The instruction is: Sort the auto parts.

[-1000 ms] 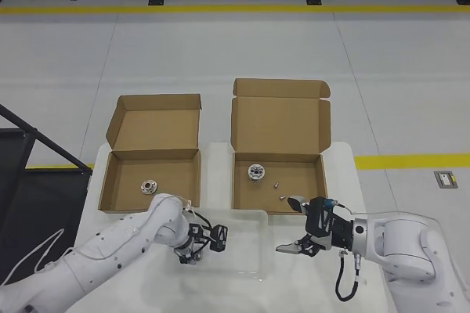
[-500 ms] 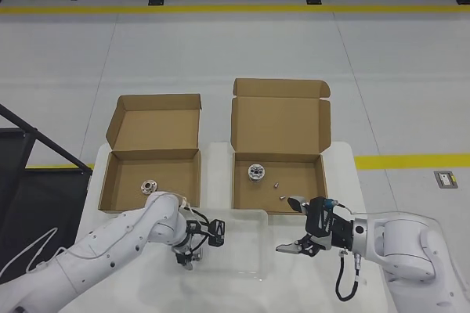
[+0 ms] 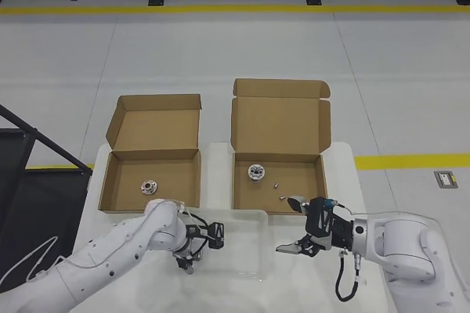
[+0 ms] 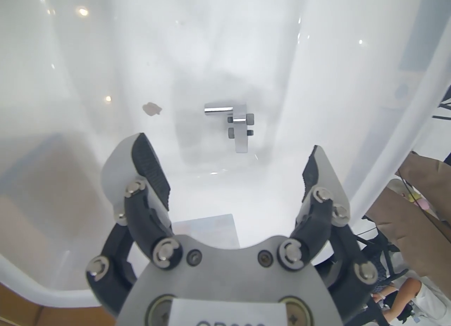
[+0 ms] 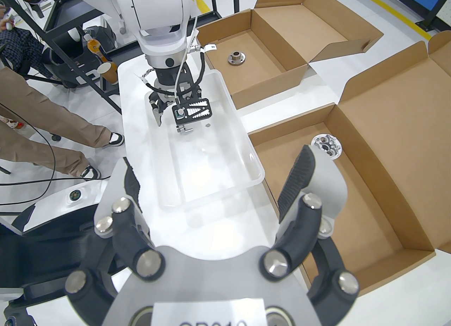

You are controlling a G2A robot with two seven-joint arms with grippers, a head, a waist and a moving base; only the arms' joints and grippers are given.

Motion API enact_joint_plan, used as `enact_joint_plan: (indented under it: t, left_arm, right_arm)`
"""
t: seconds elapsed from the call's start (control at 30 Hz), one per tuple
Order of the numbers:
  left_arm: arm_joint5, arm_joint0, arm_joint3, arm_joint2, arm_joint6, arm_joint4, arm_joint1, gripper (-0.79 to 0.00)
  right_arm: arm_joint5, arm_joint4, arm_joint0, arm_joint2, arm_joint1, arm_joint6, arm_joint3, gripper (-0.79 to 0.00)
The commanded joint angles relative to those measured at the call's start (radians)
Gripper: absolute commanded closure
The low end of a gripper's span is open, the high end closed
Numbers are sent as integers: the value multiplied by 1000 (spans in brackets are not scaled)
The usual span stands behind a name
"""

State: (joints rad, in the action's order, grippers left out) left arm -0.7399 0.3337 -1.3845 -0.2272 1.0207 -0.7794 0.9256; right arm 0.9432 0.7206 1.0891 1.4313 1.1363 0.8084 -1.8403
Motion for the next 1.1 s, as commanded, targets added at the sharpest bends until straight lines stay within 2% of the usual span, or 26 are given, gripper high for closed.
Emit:
enact_joint_plan:
  t: [0.0,0.17,0.27,0.3,0.37,0.47,0.67,0.7,0.77,0.9,1.07]
  left_arm:
    - [16,13,-12,-17,30,4,-3,-785]
    - [35,41,-24,-60,57,6,-10,-785]
    - [29,60,-25,-80,59,-2,-12,-754]
    - [27,67,-24,-86,60,-5,-12,-739]
    - [24,79,-22,-94,65,-10,-11,-650]
    - [19,94,-13,-107,67,-16,-6,-588]
    - [15,113,9,-128,73,-33,8,-582]
    - [15,115,13,-132,74,-33,11,-499]
    - [14,120,20,-139,73,-33,16,-413]
    - [11,128,29,-149,70,-39,24,-351]
    - [7,137,40,-159,67,-47,33,-320]
  right_arm:
    - [0,0,0,0,0,0,0,-785]
    - [0,0,0,0,0,0,0,-785]
    - [0,0,0,0,0,0,0,-785]
    - [0,0,0,0,0,0,0,-785]
    - [0,0,0,0,0,0,0,-785]
    - [0,0,0,0,0,0,0,-785]
    - [0,0,0,0,0,0,0,-785]
    - [0,0,0,0,0,0,0,-785]
    - [0,0,0,0,0,0,0,-785]
    - [0,0,0,0,0,0,0,-785]
    - [0,0,0,0,0,0,0,-785]
